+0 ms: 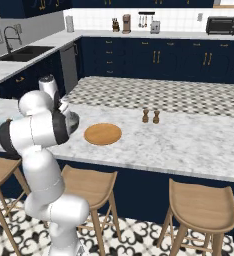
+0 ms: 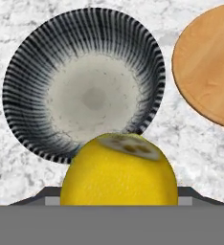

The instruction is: Pick the chicken drumstick and lemon from their plates and place them in the bowl. Then put the bowl in the fridge.

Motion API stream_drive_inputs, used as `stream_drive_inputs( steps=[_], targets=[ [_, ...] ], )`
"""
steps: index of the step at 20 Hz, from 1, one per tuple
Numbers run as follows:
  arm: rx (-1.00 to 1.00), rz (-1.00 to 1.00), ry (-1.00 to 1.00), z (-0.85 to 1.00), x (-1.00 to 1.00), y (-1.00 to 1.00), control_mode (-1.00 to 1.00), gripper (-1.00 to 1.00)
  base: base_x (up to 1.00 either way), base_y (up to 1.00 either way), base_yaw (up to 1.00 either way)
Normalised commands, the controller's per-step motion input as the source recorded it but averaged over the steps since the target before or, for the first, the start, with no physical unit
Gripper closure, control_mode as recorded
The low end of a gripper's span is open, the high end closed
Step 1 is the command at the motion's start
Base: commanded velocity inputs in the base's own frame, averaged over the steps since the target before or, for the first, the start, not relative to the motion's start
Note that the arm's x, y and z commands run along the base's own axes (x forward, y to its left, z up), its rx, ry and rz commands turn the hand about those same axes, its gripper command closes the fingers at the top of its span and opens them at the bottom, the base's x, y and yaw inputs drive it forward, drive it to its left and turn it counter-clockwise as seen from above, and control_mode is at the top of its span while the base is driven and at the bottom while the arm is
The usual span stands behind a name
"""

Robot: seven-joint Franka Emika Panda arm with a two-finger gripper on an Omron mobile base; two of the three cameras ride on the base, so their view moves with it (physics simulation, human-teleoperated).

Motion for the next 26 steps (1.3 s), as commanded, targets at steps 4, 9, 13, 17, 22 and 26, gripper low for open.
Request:
stream_drive_inputs(
  steps=[4,9,13,17,22,26],
  targets=[
    [-0.01,0.00,0.00,-0.08,0.55,0.16,-1.00,1.00,0.00,0.00,0.00],
    [-0.08,0.00,0.07,-0.09,0.39,0.32,-1.00,1.00,0.00,0.00,0.00],
    [-0.06,0.00,0.00,-0.40,0.16,0.11,-1.00,1.00,0.00,0.00,0.00],
    [0.00,0.00,0.00,-0.44,0.04,0.00,-1.00,1.00,0.00,0.00,0.00],
    [0.00,0.00,0.00,-0.41,0.03,0.00,-1.00,1.00,0.00,0.00,0.00],
    [0.00,0.00,0.00,-0.12,0.02,0.00,-1.00,-1.00,0.00,0.00,0.00]
  ],
)
